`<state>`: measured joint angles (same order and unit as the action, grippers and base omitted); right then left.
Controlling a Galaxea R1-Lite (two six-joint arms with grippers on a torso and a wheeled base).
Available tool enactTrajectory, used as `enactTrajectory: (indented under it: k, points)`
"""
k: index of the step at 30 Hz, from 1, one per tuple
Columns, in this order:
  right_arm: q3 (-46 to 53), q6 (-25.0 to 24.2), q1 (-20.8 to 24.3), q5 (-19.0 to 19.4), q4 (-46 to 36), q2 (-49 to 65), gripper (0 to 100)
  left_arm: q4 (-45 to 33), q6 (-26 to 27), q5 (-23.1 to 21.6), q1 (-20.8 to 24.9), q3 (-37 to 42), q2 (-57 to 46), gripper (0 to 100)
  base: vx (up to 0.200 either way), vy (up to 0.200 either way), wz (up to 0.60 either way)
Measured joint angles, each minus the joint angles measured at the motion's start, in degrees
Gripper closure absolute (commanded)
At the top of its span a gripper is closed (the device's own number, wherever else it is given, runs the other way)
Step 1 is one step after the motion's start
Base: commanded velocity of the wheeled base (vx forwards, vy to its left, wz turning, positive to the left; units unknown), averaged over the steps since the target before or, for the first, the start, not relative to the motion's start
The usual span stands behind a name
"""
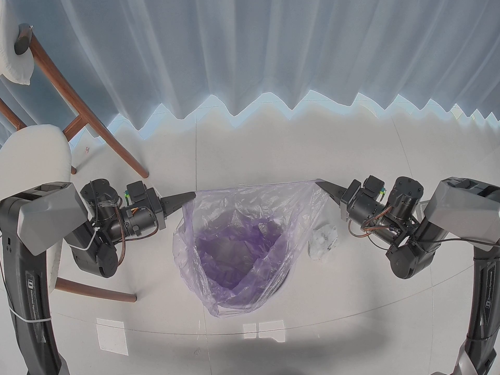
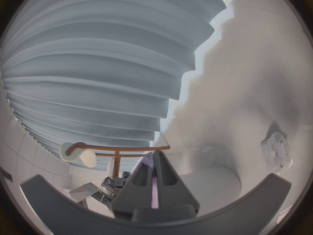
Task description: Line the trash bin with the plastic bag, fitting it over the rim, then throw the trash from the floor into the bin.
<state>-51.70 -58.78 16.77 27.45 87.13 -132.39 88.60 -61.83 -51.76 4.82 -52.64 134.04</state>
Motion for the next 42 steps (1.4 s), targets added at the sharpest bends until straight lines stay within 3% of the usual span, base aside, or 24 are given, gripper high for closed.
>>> enactTrajectory:
  k: [9, 33, 37, 42]
  points:
    - [-3.32, -0.01, -0.88, -0.13, -0.61, -4.88, 100, -0.02, -5.28, 0.06, -1.49, -3.3, 3.34, 100, 0.0, 0.0, 0.0]
    - [-6.29, 0.84, -0.35, -0.44, -0.2, -16.01, 100, -0.04, -5.19, 0.09, -2.07, -6.78, 12.08, 100, 0.0, 0.0, 0.0]
    - [-5.99, 3.01, -0.18, -0.48, -0.12, -17.18, 100, -0.02, -4.73, 0.04, -2.26, -6.9, 13.2, 100, 0.0, 0.0, 0.0]
    - [-6.07, 9.06, -0.07, -2.15, -0.01, -19.07, 100, -0.02, -4.46, 0.0, -2.47, -6.97, 14.36, 100, 0.0, 0.0, 0.0]
